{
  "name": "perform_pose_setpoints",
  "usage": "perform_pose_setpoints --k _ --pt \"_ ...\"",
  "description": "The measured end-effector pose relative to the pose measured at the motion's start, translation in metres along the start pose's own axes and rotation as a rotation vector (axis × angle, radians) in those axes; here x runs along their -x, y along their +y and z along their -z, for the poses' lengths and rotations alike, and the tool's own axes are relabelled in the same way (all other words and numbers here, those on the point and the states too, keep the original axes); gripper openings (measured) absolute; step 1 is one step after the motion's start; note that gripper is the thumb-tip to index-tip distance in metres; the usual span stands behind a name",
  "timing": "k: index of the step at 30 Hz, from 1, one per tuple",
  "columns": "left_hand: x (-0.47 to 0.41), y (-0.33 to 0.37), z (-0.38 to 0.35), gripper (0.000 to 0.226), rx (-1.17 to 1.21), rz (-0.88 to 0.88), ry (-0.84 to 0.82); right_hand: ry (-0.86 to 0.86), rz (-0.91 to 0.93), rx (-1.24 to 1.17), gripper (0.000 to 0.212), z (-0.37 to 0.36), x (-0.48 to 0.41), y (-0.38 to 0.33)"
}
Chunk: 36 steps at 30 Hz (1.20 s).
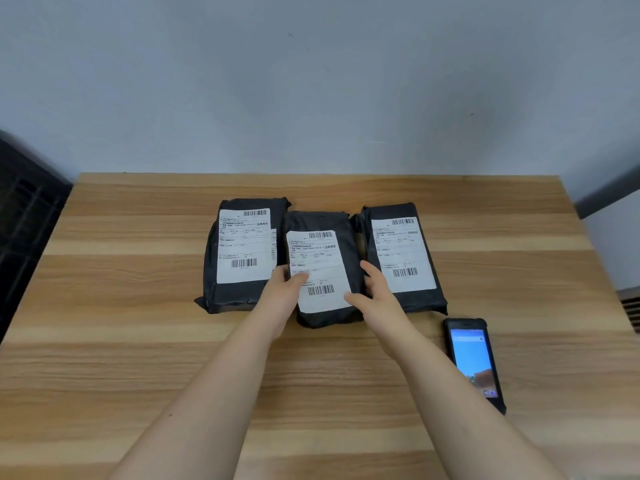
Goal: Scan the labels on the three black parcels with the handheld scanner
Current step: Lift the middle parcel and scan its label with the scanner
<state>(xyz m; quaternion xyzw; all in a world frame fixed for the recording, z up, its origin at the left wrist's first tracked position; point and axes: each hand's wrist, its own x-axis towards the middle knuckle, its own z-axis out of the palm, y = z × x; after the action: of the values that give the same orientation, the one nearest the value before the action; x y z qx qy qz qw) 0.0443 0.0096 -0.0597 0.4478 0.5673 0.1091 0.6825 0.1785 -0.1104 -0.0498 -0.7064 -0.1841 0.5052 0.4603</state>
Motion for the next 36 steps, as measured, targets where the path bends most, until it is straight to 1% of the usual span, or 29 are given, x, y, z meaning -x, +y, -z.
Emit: perform_pose_setpoints --k 3,6,10,15,20,23,27,30,33,35,36 --pt "0.005 -0.004 0.006 0.035 0.142 0.005 -0.044 -0.035 0.058 0.023 0.076 0.002 0.009 -0.002" --pt "0.011 -0.003 0.011 0.03 0.216 0.005 -0.122 -0.038 0.112 0.04 0.081 0.004 0.021 -0.002" --pt "0.022 -0.004 0.013 0.026 0.264 0.026 -0.118 -0.037 0.164 0.051 0.086 0.005 0.038 -0.003" --pt "0.036 -0.003 0.01 0.031 0.311 0.002 -0.15 0.022 0.238 0.098 0.074 0.012 0.051 0.0" --pt "0.046 -0.002 -0.001 0.026 0.345 -0.014 -0.107 0.089 0.27 0.085 0.066 0.034 0.064 0.01" --pt "0.051 -0.001 -0.01 0.025 0.39 -0.022 -0.12 0.173 0.245 0.04 0.054 0.048 0.071 0.018" --pt "0.054 0.0 -0.024 0.034 0.437 -0.015 -0.141 0.343 0.205 0.006 0.043 0.07 0.077 0.032" --pt "0.057 -0.002 -0.035 0.038 0.445 -0.009 -0.164 0.434 0.187 0.045 0.044 0.089 0.083 0.051" --pt "0.059 -0.005 -0.046 0.038 0.453 -0.014 -0.175 0.563 0.156 0.126 0.041 0.108 0.089 0.076" --pt "0.061 -0.007 -0.053 0.034 0.457 -0.015 -0.167 0.672 0.065 0.191 0.043 0.119 0.092 0.093" --pt "0.062 -0.008 -0.056 0.032 0.462 -0.012 -0.16 0.712 -0.007 0.218 0.05 0.125 0.094 0.099"
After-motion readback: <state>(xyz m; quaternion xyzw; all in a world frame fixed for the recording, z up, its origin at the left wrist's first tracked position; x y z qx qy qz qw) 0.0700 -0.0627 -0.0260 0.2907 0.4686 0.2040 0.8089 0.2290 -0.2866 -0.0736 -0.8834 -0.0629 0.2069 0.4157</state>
